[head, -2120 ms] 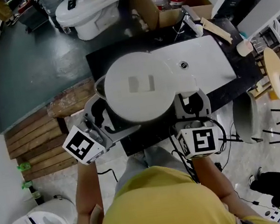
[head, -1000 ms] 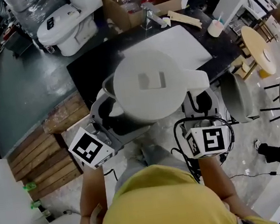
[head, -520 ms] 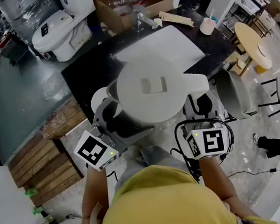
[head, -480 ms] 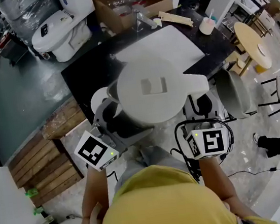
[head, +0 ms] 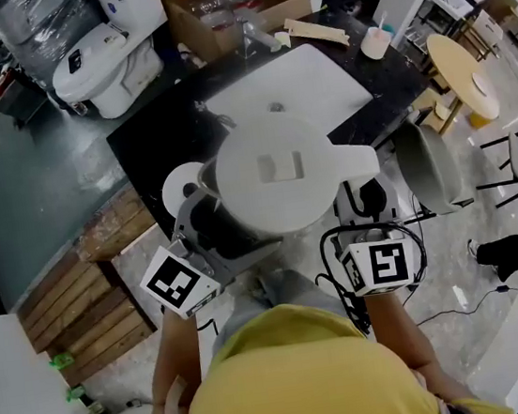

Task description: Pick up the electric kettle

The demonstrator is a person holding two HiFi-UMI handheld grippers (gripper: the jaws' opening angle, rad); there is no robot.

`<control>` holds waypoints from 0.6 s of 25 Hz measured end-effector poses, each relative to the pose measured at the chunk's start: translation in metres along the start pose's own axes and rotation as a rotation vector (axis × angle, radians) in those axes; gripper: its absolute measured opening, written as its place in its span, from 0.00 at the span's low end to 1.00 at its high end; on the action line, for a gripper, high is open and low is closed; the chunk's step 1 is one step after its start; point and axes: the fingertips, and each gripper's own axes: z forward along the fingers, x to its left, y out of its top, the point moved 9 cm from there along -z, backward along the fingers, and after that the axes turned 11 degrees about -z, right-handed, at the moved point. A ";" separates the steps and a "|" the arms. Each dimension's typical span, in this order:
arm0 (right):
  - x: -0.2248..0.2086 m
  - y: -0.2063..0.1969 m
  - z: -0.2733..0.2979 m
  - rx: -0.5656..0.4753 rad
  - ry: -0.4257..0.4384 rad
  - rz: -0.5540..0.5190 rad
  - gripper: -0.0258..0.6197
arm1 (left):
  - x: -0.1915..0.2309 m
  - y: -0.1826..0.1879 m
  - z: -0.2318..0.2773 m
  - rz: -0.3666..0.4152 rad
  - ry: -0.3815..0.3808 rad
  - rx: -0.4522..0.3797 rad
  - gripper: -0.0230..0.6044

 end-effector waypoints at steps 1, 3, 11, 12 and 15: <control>0.000 -0.001 0.000 0.001 0.002 0.001 0.24 | 0.000 -0.001 0.000 -0.003 0.001 0.000 0.86; 0.001 -0.002 0.001 0.003 0.004 0.003 0.24 | 0.001 -0.002 -0.001 -0.006 0.003 0.001 0.86; -0.001 -0.003 0.003 0.007 0.015 0.005 0.24 | 0.001 -0.002 0.001 -0.006 0.011 0.003 0.86; -0.001 -0.003 0.004 0.006 0.016 0.005 0.24 | 0.001 -0.002 0.001 -0.006 0.011 0.003 0.86; -0.001 -0.002 0.003 0.007 0.014 0.006 0.24 | 0.000 -0.001 0.000 -0.006 0.011 0.004 0.86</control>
